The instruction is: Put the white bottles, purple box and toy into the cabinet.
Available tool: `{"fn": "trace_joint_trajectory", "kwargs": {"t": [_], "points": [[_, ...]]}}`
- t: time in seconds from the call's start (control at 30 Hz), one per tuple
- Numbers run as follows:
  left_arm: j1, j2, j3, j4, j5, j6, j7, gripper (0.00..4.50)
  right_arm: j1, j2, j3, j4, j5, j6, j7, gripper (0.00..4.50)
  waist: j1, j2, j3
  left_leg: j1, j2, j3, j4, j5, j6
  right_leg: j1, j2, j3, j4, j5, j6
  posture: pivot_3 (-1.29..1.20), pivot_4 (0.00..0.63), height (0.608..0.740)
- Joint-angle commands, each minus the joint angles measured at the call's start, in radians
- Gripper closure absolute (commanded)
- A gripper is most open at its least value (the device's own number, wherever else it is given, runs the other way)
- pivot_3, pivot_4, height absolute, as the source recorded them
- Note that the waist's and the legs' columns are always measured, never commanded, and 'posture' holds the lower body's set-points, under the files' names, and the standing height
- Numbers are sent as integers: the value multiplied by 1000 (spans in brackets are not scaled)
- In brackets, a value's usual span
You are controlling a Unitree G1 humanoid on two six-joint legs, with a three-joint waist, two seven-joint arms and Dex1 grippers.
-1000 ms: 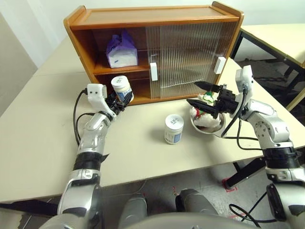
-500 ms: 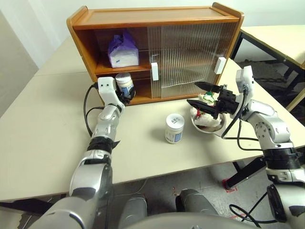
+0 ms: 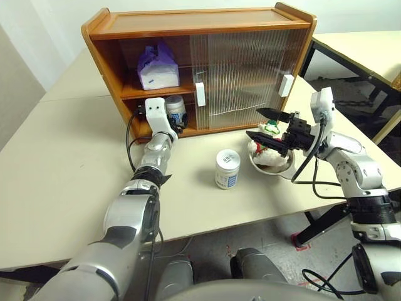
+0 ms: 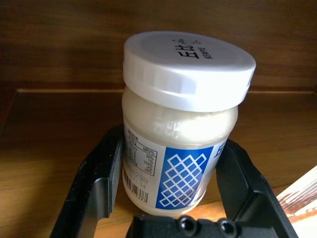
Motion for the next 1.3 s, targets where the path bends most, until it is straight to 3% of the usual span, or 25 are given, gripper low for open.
{"fn": "trace_joint_trajectory", "kwargs": {"t": [0.03,0.33,0.47,0.87,1.13,1.27,1.3], "points": [[-26,9,-5,46,28,-34,27,1429,4,-9,-7,-14,0,6,-1,0,-3,0,0,0,0,0,0,0,0,0,0,0,0,0,0,-140,0,740],[-26,14,-6,72,56,-47,49,1429,0,-11,-7,-10,0,5,-1,0,-8,0,0,0,-1,0,0,0,1,0,0,0,0,1,1,-137,0,740],[-17,10,-4,60,48,-65,17,39,-5,-8,-4,-3,-1,4,1,0,-8,0,0,0,-1,0,0,0,1,0,0,0,0,1,1,-131,0,740],[101,10,22,-66,0,-134,-50,13,-3,-3,0,5,-1,0,14,0,-7,0,0,0,-1,0,0,0,1,0,0,0,0,0,1,-113,0,740],[375,12,9,-493,-44,-53,-93,13,-12,3,7,20,-2,0,26,0,-6,0,0,0,-3,0,0,0,0,0,0,0,0,0,1,-91,0,740],[442,18,15,-602,-39,-10,-47,13,-16,7,10,28,-5,-5,33,0,-1,0,0,0,-4,0,0,0,0,1,0,0,0,0,1,-80,0,740],[440,14,21,-602,-43,-2,-34,193,-20,9,12,33,-6,-7,35,0,3,0,0,0,-4,0,0,0,0,1,0,0,0,0,1,-80,0,740]]}}
